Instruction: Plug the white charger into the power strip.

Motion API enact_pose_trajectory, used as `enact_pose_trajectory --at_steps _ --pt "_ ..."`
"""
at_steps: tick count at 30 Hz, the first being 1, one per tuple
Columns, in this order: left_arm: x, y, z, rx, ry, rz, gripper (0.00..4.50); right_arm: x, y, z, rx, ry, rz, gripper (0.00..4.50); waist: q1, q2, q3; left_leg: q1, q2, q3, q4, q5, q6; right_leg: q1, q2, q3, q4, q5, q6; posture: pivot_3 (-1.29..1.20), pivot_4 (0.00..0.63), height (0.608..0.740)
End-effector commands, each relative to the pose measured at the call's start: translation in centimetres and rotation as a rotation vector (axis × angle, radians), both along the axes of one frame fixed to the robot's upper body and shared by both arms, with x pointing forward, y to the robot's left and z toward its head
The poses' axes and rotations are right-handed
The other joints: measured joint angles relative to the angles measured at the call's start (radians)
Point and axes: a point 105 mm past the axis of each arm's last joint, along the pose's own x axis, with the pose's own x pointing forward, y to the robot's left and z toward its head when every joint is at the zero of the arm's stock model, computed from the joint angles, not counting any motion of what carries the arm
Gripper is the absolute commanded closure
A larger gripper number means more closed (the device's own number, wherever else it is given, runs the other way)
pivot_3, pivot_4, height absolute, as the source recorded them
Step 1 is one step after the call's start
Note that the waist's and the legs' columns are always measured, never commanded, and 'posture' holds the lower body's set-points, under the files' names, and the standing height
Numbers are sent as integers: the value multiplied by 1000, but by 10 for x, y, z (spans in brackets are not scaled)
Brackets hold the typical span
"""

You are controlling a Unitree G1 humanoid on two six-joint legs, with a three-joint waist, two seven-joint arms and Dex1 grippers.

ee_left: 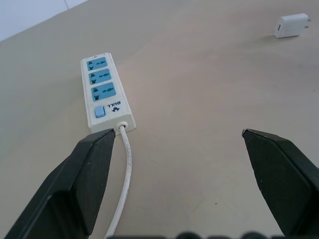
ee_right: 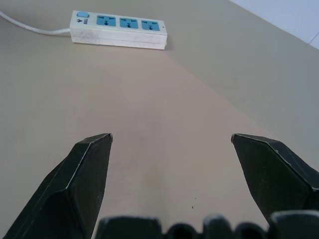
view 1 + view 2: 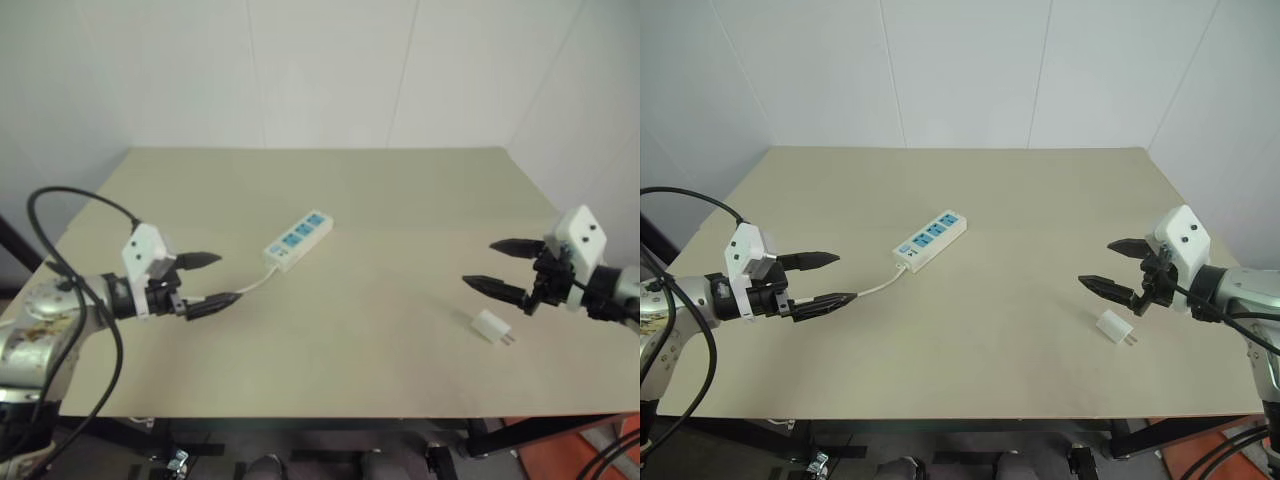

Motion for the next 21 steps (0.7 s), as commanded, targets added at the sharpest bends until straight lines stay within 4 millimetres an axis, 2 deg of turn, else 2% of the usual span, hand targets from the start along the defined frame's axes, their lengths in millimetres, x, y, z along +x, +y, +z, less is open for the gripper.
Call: enact_pose_trajectory --at_steps 1,11,16,21 --pt "1 0 13 -6 -57 -6 39 -3 -5 15 -5 -56 -17 0 0 0 0 0 0 0 0 0 0 0 0 0 0 0 0 0 150 740" --pt "9 1 17 -16 -82 24 39 -3 -5 16 -12 -58 -23 0 0 0 0 0 0 0 0 0 0 0 0 0 0 0 0 0 150 740" --pt "45 1 23 -16 -171 185 39 -2 -1 17 -8 -65 -14 0 8 0 0 0 0 0 0 0 0 1 0 0 0 1 1 0 150 740" --pt "78 -19 22 -66 -207 250 39 1 11 22 5 -83 27 0 15 0 0 0 -1 0 1 0 0 1 0 0 -1 1 2 0 150 740"
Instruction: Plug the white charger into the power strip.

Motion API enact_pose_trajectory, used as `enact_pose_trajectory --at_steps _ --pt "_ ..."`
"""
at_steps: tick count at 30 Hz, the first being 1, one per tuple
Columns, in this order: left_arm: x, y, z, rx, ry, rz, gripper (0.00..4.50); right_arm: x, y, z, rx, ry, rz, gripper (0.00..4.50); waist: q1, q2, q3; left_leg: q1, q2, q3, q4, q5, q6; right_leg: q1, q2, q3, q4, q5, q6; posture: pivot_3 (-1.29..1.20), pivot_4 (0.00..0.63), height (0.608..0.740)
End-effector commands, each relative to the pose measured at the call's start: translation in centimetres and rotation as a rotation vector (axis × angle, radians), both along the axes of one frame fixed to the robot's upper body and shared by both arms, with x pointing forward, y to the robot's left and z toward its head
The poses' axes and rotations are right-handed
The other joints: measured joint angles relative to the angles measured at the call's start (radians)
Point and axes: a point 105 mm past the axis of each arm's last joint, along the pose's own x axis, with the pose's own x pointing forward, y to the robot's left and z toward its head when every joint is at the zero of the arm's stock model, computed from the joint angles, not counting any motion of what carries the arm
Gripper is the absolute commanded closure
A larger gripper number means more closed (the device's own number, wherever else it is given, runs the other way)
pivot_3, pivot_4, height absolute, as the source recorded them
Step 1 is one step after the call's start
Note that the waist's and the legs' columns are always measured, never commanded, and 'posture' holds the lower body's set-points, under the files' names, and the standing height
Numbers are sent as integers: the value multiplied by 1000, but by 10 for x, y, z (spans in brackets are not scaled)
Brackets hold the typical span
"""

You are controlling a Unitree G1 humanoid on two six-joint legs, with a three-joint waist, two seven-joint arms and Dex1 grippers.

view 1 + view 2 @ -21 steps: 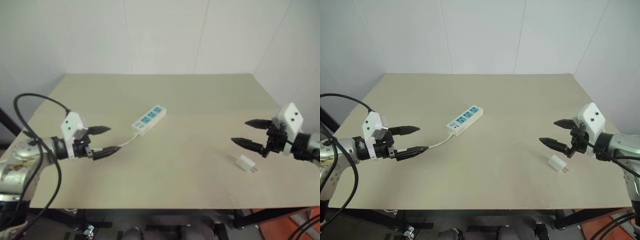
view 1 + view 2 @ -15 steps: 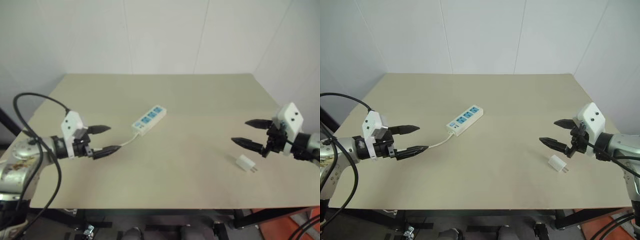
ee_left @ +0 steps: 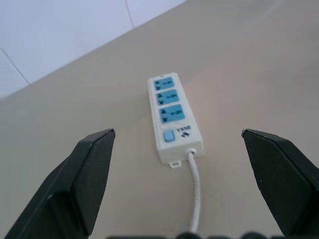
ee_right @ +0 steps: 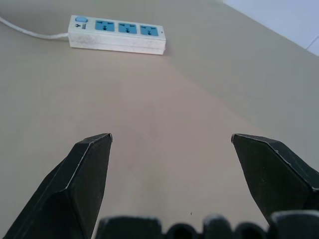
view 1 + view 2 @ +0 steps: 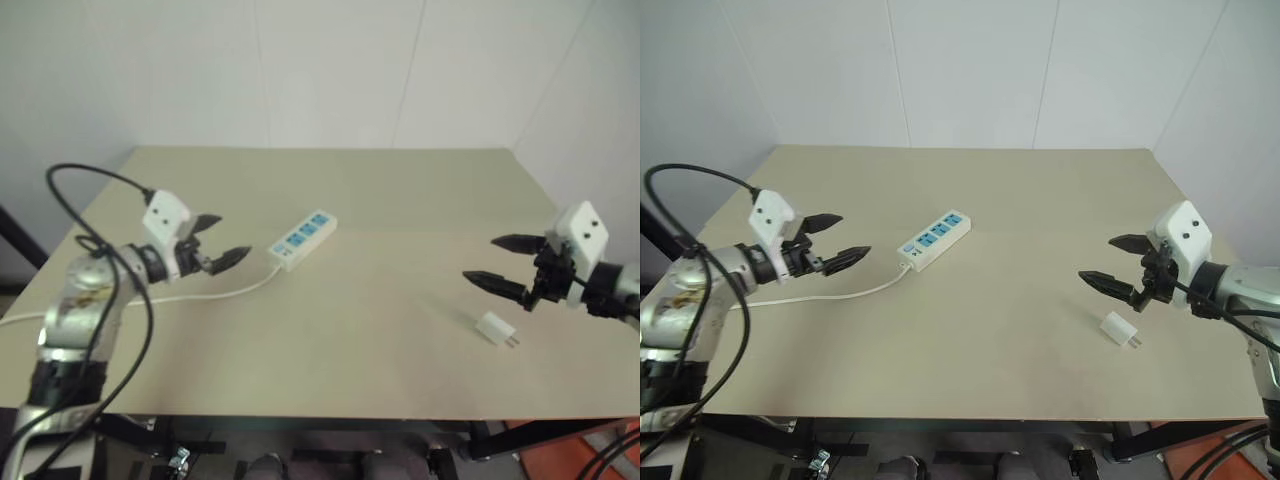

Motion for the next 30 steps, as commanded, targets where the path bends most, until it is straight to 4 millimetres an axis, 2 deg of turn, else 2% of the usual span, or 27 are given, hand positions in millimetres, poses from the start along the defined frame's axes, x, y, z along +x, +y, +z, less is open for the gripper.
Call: enact_pose_trajectory --at_steps 1,7,15,21,30 --pt "23 -14 2 -42 -48 39 39 -1 12 16 3 -60 39 0 5 0 0 0 0 0 0 0 0 0 0 0 0 0 0 0 150 740" --pt "57 -45 -18 -180 -63 62 39 1 19 21 15 -77 61 0 9 0 0 0 0 0 0 0 0 0 0 0 0 1 0 0 150 740" --pt "81 -54 -60 -223 19 119 39 -6 20 24 27 -91 64 0 12 -1 0 0 -1 0 1 0 0 0 0 1 0 1 1 0 150 740" --pt "87 -68 -85 -186 64 117 39 -8 23 27 44 -101 67 0 12 -1 0 -1 -1 0 1 0 0 0 0 1 -1 1 1 0 150 740" --pt "89 -78 -102 -161 105 133 39 -13 28 29 63 -109 91 0 12 -1 0 -1 -1 0 1 0 0 0 0 1 -1 2 2 0 150 740"
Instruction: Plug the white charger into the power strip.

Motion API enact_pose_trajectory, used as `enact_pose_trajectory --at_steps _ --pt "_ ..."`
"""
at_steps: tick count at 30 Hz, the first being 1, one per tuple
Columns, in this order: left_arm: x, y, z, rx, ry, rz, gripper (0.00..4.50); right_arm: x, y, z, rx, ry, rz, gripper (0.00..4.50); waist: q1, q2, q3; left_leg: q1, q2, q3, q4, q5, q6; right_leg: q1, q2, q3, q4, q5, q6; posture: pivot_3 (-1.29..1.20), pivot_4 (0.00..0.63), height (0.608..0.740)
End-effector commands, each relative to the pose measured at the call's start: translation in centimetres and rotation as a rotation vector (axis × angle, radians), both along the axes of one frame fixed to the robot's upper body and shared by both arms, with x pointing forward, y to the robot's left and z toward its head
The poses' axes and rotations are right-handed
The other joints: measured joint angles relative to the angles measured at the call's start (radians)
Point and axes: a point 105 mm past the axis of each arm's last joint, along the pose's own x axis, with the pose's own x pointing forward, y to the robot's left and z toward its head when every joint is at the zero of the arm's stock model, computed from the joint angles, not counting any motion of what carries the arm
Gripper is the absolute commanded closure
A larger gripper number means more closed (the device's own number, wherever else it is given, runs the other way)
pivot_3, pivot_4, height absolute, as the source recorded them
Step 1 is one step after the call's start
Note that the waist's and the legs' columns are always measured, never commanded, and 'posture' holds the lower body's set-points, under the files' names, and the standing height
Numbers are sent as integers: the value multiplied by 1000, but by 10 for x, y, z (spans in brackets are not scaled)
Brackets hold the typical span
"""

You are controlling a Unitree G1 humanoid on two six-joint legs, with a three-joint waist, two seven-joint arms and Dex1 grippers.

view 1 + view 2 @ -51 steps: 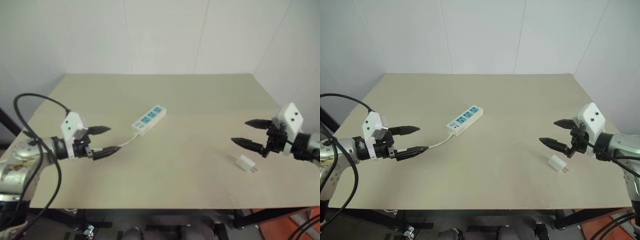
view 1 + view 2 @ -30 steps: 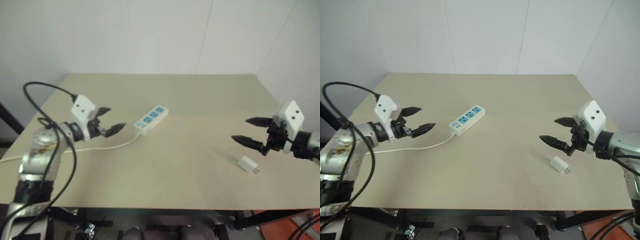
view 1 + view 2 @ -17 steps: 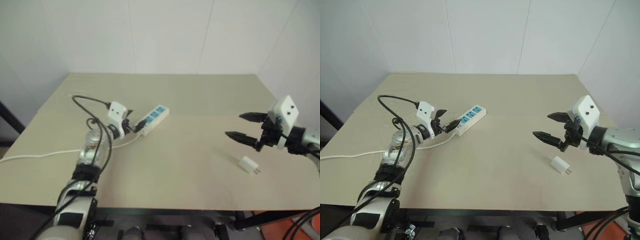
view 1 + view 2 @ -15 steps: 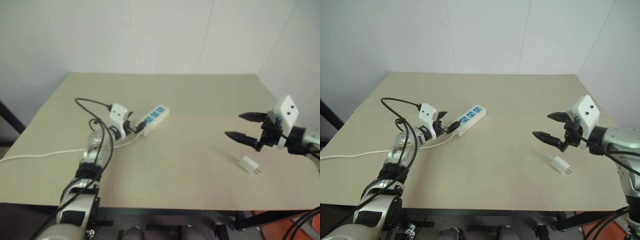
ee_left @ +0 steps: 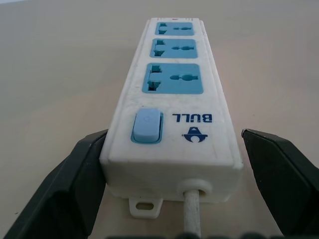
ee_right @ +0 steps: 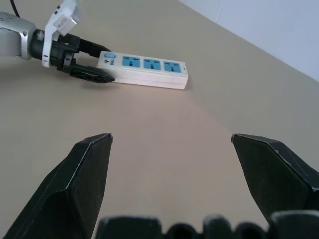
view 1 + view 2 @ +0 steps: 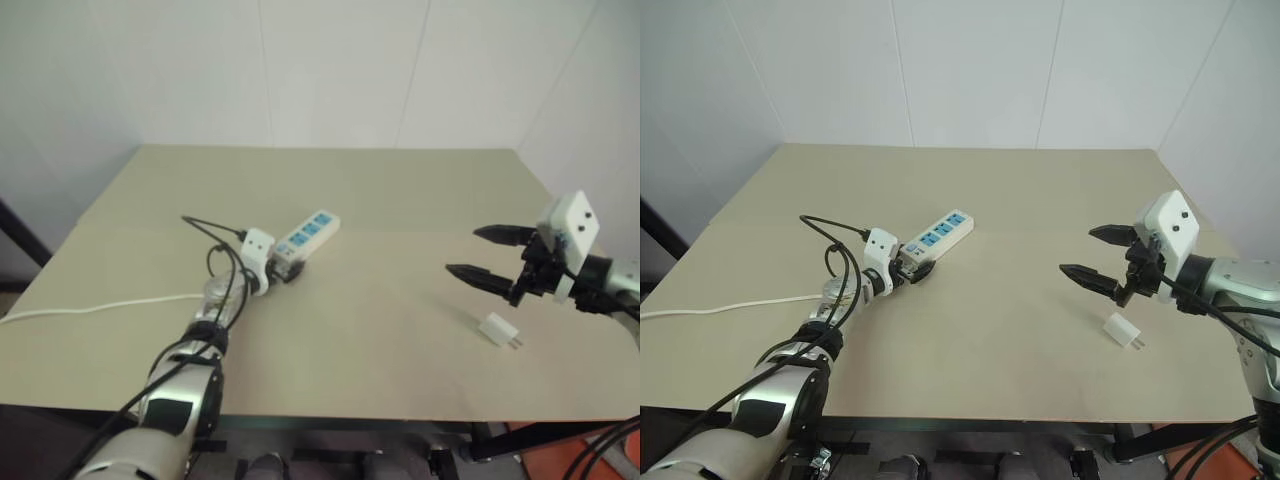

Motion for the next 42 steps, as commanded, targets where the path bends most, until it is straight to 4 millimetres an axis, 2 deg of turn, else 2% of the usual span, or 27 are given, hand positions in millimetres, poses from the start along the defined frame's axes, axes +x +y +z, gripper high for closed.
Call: enact_pose_trajectory --at_steps 1,8,14,15,18,26,32,37,42 --pt "3 -4 6 12 -29 2 39 -6 0 16 15 -66 -2 0 0 0 0 0 0 0 0 0 0 0 0 0 0 0 0 0 150 740" --pt "1 -9 -5 7 7 -1 39 -6 3 16 28 -68 -4 0 1 0 0 1 0 0 0 0 0 1 0 0 0 0 0 0 150 740" --pt "0 -17 -7 -1 40 -48 39 -9 3 16 33 -68 -10 0 4 0 0 1 -1 0 0 0 0 2 0 0 0 0 1 0 150 740" --pt "-1 -19 -7 -2 43 -60 431 -10 2 17 35 -69 -12 0 4 0 0 1 -1 0 0 0 0 2 0 0 0 0 1 0 150 740" --pt "-2 -19 -6 -8 42 -69 1161 -11 1 17 35 -67 -17 0 4 0 0 1 -1 0 0 0 0 2 0 0 -1 0 1 0 150 740" --pt "-6 -20 -2 3 20 -132 1231 -12 -1 16 34 -67 -32 0 4 0 0 1 -1 0 0 0 0 2 0 0 -1 0 1 0 150 740" --pt "-22 -21 3 -2 -40 -223 1231 -15 -1 15 36 -60 -32 0 2 0 0 1 0 0 0 0 0 2 0 0 -1 0 1 0 150 740" --pt "-59 -23 4 20 -68 -410 1231 -16 0 12 36 -49 -26 0 -1 0 0 1 0 0 0 0 0 2 0 0 -1 0 0 0 150 740" --pt "-80 -24 12 43 -53 -505 1231 -16 1 12 37 -49 -21 0 0 0 0 1 0 0 0 0 0 2 0 1 0 1 0 0 150 740"
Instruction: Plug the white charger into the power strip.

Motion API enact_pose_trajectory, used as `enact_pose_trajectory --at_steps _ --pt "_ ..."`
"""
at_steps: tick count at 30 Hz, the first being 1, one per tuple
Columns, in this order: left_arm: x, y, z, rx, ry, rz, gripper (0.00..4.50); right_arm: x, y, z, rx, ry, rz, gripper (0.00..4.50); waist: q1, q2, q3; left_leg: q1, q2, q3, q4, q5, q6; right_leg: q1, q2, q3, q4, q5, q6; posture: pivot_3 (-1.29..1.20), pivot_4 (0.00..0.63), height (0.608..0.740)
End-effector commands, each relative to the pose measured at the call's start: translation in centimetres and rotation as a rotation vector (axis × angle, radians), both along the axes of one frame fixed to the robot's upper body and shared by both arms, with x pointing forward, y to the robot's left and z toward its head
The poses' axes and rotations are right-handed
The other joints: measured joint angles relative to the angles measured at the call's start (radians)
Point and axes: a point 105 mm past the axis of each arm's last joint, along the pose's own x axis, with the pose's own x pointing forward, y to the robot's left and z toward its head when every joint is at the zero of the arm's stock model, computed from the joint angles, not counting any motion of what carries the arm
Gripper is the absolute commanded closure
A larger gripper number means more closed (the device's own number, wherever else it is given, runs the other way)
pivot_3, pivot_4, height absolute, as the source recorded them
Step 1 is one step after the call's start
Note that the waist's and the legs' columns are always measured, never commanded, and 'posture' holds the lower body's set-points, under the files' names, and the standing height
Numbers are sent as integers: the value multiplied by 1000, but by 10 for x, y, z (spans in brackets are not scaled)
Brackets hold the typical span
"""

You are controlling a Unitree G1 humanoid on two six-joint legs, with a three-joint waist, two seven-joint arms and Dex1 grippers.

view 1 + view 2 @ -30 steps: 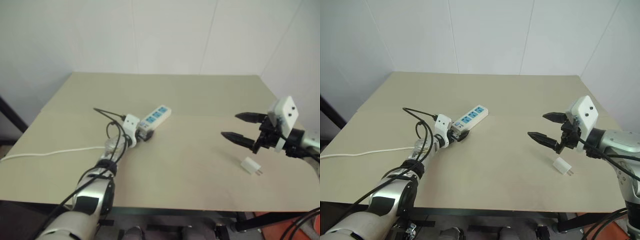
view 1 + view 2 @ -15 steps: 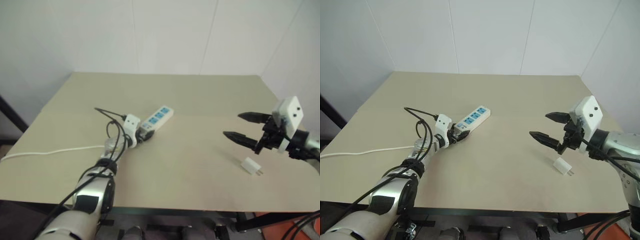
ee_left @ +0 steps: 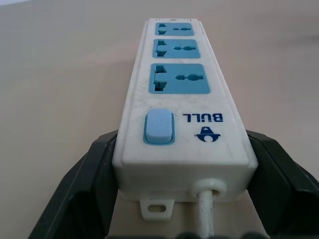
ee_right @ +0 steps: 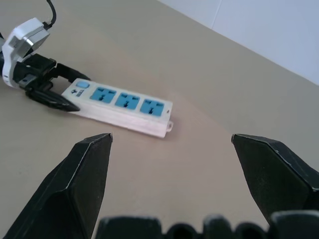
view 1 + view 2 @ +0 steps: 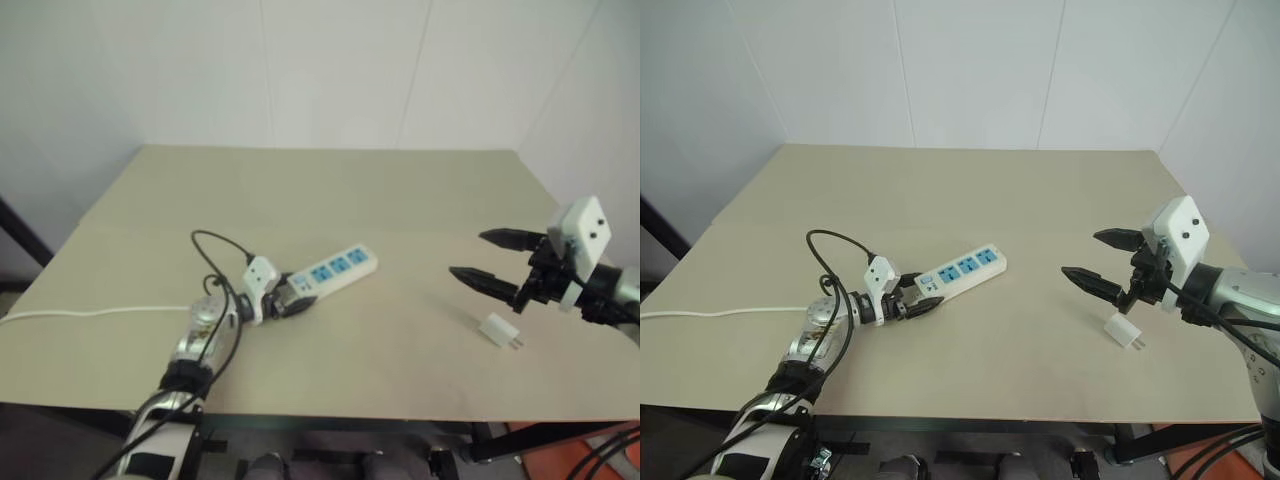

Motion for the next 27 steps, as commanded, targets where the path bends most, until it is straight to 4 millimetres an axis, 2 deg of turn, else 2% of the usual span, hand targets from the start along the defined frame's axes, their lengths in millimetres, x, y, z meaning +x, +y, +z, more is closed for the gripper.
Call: enact_pose_trajectory --at_steps 1,5,11,12,14,15,18,27 --pt "-10 -8 24 -11 -56 -80 1231 -5 2 12 0 -46 13 0 0 0 0 0 0 0 0 0 0 0 0 0 0 0 0 0 150 740" --pt "-19 -7 17 16 -14 -116 1231 -5 2 13 2 -48 13 0 1 0 0 0 0 0 0 0 0 0 0 0 -1 0 0 0 150 740" --pt "-23 -7 0 68 38 -131 1231 -5 4 14 8 -50 21 0 1 0 0 0 0 0 0 0 0 0 0 0 -1 0 0 0 150 740" --pt "-23 -6 -3 75 43 -135 513 -5 5 14 8 -50 22 0 1 0 0 0 0 0 0 0 0 0 0 0 -1 0 0 0 150 740" --pt "-24 -6 -6 78 48 -131 29 -6 5 14 8 -50 23 0 1 0 0 0 0 0 0 0 0 0 0 0 -1 0 0 0 150 740" --pt "-24 -7 -7 78 44 -129 29 -6 5 14 9 -50 24 0 1 0 0 0 0 0 0 0 0 0 0 0 -1 0 0 0 150 740" --pt "-25 -7 -4 48 33 -135 29 -7 5 14 10 -47 25 0 1 0 0 0 0 0 0 0 0 0 0 0 -1 0 0 0 150 740" --pt "-21 4 20 -60 -29 -122 29 -7 6 13 13 -41 26 0 1 0 0 0 0 0 0 0 0 0 0 0 -1 0 0 0 150 740"
